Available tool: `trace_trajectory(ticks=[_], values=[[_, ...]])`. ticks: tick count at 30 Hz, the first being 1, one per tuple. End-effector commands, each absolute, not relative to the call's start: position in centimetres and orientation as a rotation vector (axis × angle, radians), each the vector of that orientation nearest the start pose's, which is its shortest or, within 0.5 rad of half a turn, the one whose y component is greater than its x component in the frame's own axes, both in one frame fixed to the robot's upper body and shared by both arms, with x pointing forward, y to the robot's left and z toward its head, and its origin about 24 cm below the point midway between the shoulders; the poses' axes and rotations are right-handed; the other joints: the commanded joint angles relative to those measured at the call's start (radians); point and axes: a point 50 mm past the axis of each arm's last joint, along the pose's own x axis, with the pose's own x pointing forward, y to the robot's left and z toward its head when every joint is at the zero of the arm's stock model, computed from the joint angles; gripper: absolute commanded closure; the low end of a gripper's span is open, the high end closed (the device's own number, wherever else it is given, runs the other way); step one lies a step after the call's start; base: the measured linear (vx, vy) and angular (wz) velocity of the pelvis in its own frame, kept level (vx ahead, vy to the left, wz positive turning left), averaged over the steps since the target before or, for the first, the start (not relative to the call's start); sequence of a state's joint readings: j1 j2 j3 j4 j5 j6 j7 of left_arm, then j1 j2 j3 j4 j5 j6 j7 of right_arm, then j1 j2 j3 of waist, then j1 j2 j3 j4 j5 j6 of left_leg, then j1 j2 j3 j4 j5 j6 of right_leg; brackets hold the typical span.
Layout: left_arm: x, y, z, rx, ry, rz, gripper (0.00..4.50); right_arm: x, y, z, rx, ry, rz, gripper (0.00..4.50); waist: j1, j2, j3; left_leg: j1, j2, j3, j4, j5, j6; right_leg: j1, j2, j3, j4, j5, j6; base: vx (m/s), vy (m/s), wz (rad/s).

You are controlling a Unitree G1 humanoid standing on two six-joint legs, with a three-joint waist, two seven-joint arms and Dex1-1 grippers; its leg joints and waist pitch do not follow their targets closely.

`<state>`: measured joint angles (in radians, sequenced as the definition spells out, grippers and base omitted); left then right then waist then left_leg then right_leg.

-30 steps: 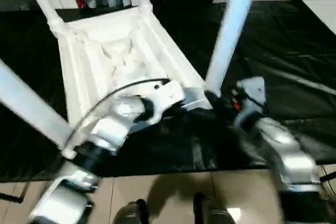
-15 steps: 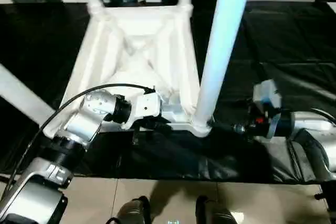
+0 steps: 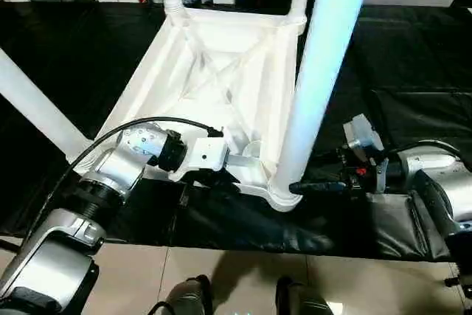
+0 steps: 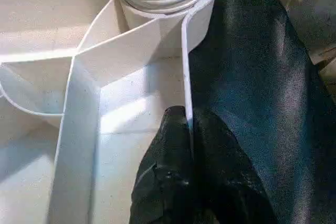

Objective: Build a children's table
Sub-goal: Rotate leg to tighten

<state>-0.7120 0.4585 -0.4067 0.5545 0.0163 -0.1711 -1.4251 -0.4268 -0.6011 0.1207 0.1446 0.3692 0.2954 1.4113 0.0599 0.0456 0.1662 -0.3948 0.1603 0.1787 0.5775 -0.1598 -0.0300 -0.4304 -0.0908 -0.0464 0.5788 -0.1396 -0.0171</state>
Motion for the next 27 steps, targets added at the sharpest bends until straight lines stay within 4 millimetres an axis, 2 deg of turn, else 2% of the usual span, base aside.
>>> trace_trajectory(ticks=[1, 4, 5, 7, 8, 9, 11, 12, 13, 14, 15, 16, 17, 18, 19, 20, 22, 23, 24, 25, 26, 27], values=[[31.6, 11.7, 9.0, 0.78, 0.281, -1.684, 4.5, 27.5, -17.0, 10.9, -0.152, 0.261, 1.554, 2.58, -0.006, -0.023, -0.092, 0.022, 0.06, -0.01, -0.059, -0.169, 0.13, 0.06, -0.055, 0.038, -0.056, -0.263, -0.274, 0.0, 0.0, 0.0], [31.6, 11.7, 8.9, 0.749, 0.285, -1.646, 4.5, 27.3, -16.8, 10.7, -0.092, 0.256, 1.51, 2.59, -0.005, -0.022, -0.09, 0.023, 0.061, -0.011, -0.06, -0.176, 0.126, 0.058, -0.054, 0.038, -0.058, -0.288, -0.268, 0.0, 0.0, 0.0], [31.7, 11.7, 8.9, 0.723, 0.297, -1.61, 4.5, 27.2, -16.6, 10.7, -0.056, 0.244, 1.473, 2.59, -0.005, -0.017, -0.088, 0.023, 0.063, -0.011, -0.063, -0.181, 0.12, 0.058, -0.054, 0.039, -0.06, -0.293, -0.264, 0.0, 0.0, 0.0], [31.9, 11.4, 8.9, 0.681, 0.306, -1.536, 4.5, 27.0, -16.2, 10.6, -0.023, 0.231, 1.398, 2.59, -0.005, -0.017, -0.085, 0.022, 0.063, -0.013, -0.066, -0.197, 0.108, 0.058, -0.054, 0.039, -0.062, -0.317, -0.258, 0.0, 0.0, 0.0], [32.1, 11.0, 9.1, 0.645, 0.295, -1.494, 4.5, 27.1, -15.8, 10.3, -0.035, 0.223, 1.324, 2.59, -0.006, -0.008, -0.079, 0.023, 0.061, -0.015, -0.069, -0.227, 0.092, 0.054, -0.055, 0.038, -0.066, -0.366, -0.248, 0.0, 0.0, 0.0], [32.1, 10.8, 9.3, 0.62, 0.287, -1.467, 4.5, 27.1, -15.6, 10.1, -0.044, 0.217, 1.271, 2.59, -0.01, -0.012, -0.077, 0.023, 0.062, -0.015, -0.073, -0.242, 0.078, 0.054, -0.055, 0.039, -0.072, -0.391, -0.237, 0.0, 0.0, 0.0], [32.3, 9.1, 9.8, 0.532, 0.253, -1.372, 4.5, 27.8, -14.4, 9.3, -0.003, 0.208, 1.019, 2.59, -0.018, -0.006, -0.068, 0.027, 0.055, -0.022, -0.078, -0.311, 0.03, 0.048, -0.055, 0.035, -0.08, -0.52, -0.191, 0.0, 0.0, 0.0], [32.4, 8.6, 9.9, 0.521, 0.244, -1.342, 4.5, 28.1, -14.0, 9.2, 0.009, 0.199, 0.951, 2.59, -0.031, -0.006, -0.063, 0.024, 0.05, -0.028, -0.082, -0.352, 0.006, 0.046, -0.054, 0.03, -0.086, -0.59, -0.159, 0.0, 0.0, 0.0], [32.5, 8.0, 9.9, 0.509, 0.237, -1.31, 4.5, 28.5, -13.7, 9.1, 0.025, 0.194, 0.862, 2.6, -0.038, -0.007, -0.062, 0.024, 0.049, -0.031, -0.083, -0.372, -0.004, 0.047, -0.055, 0.027, -0.091, -0.621, -0.142, 0.0, 0.0, 0.0], [32.5, 7.3, 9.9, 0.489, 0.231, -1.274, 4.5, 29.0, -13.3, 9.0, 0.047, 0.198, 0.754, 2.6, -0.051, -0.011, -0.06, 0.019, 0.044, -0.037, -0.084, -0.394, -0.017, 0.048, -0.055, 0.021, -0.096, -0.674, -0.108, 0.0, 0.0, 0.0], [32.5, 6.9, 9.8, 0.475, 0.229, -1.256, 4.5, 29.2, -13.0, 9.0, 0.053, 0.199, 0.709, 2.6, -0.062, -0.005, -0.06, 0.024, 0.041, -0.04, -0.082, -0.415, -0.022, 0.04, -0.056, 0.02, -0.103, -0.701, -0.09, 0.0, 0.0, 0.0], [32.6, 6.6, 9.8, 0.465, 0.227, -1.242, 4.5, 29.4, -12.8, 9.0, 0.056, 0.198, 0.676, 2.6, -0.069, -0.008, -0.059, 0.022, 0.04, -0.04, -0.082, -0.422, -0.021, 0.04, -0.054, 0.019, -0.105, -0.705, -0.083, 0.0, 0.0, 0.0], [32.7, 6.0, 9.8, 0.447, 0.221, -1.199, 4.5, 29.8, -12.3, 9.0, 0.079, 0.195, 0.605, 2.6, -0.076, -0.005, -0.062, 0.021, 0.037, -0.042, -0.08, -0.42, -0.013, 0.042, -0.054, 0.018, -0.108, -0.698, -0.076, 0.0, 0.0, 0.0], [32.8, 5.5, 9.8, 0.436, 0.218, -1.169, 4.5, 30.0, -11.9, 9.1, 0.096, 0.195, 0.557, 2.6, -0.084, -0.003, -0.059, 0.023, 0.038, -0.039, -0.081, -0.424, -0.003, 0.034, -0.052, 0.018, -0.114, -0.688, -0.075, 0.0, 0.0, 0.0], [32.9, 5.2, 9.8, 0.426, 0.215, -1.14, 4.5, 30.2, -11.5, 9.1, 0.116, 0.197, 0.516, 2.6, -0.085, -0.002, -0.063, 0.025, 0.037, -0.039, -0.08, -0.422, -0.003, 0.035, -0.051, 0.016, -0.114, -0.678, -0.077, 0.0, 0.0, 0.0], [33.0, 4.6, 10.0, 0.409, 0.209, -1.101, 4.5, 30.4, -10.8, 9.3, 0.155, 0.201, 0.474, 2.6, -0.088, -0.005, -0.062, 0.023, 0.036, -0.04, -0.082, -0.417, 0.003, 0.039, -0.049, 0.013, -0.115, -0.661, -0.074, 0.0, 0.0, 0.0], [32.9, 4.4, 10.1, 0.403, 0.207, -1.094, 4.5, 30.3, -10.4, 9.4, 0.163, 0.196, 0.477, 2.6, -0.086, -0.002, -0.061, 0.03, 0.037, -0.037, -0.082, -0.426, 0.011, 0.03, -0.049, 0.015, -0.121, -0.658, -0.071, 0.0, 0.0, 0.0], [32.9, 4.4, 10.1, 0.407, 0.209, -1.091, 4.5, 30.2, -10.2, 9.5, 0.156, 0.185, 0.491, 1.9, -0.085, -0.003, -0.062, 0.032, 0.037, -0.035, -0.082, -0.429, 0.017, 0.03, -0.048, 0.016, -0.121, -0.642, -0.073, 0.0, 0.0, 0.0], [33.0, 4.9, 10.0, 0.436, 0.211, -1.094, 4.5, 30.0, -10.6, 9.5, 0.151, 0.172, 0.516, 1.9, -0.085, -0.003, -0.063, 0.027, 0.04, -0.036, -0.085, -0.424, 0.021, 0.033, -0.048, 0.018, -0.117, -0.613, -0.079, 0.0, 0.0, 0.0], [33.0, 5.0, 10.0, 0.439, 0.211, -1.095, 4.5, 30.0, -10.6, 9.5, 0.15, 0.172, 0.519, 1.9, -0.084, -0.002, -0.064, 0.027, 0.041, -0.036, -0.086, -0.425, 0.022, 0.034, -0.047, 0.018, -0.116, -0.597, -0.081, 0.0, 0.0, 0.0], [33.0, 5.5, 9.9, 0.466, 0.215, -1.1, 4.5, 29.8, -11.2, 9.3, 0.127, 0.168, 0.527, 1.84, -0.085, -0.006, -0.068, 0.026, 0.043, -0.034, -0.086, -0.421, 0.026, 0.035, -0.047, 0.021, -0.112, -0.56, -0.093, 0.0, 0.0, 0.0], [33.0, 6.1, 9.9, 0.485, 0.218, -1.114, 4.5, 29.7, -11.9, 9.1, 0.098, 0.16, 0.544, 1.84, -0.08, -0.004, -0.071, 0.025, 0.045, -0.034, -0.087, -0.408, 0.028, 0.04, -0.047, 0.022, -0.108, -0.526, -0.101, 0.0, 0.0, 0.0]])
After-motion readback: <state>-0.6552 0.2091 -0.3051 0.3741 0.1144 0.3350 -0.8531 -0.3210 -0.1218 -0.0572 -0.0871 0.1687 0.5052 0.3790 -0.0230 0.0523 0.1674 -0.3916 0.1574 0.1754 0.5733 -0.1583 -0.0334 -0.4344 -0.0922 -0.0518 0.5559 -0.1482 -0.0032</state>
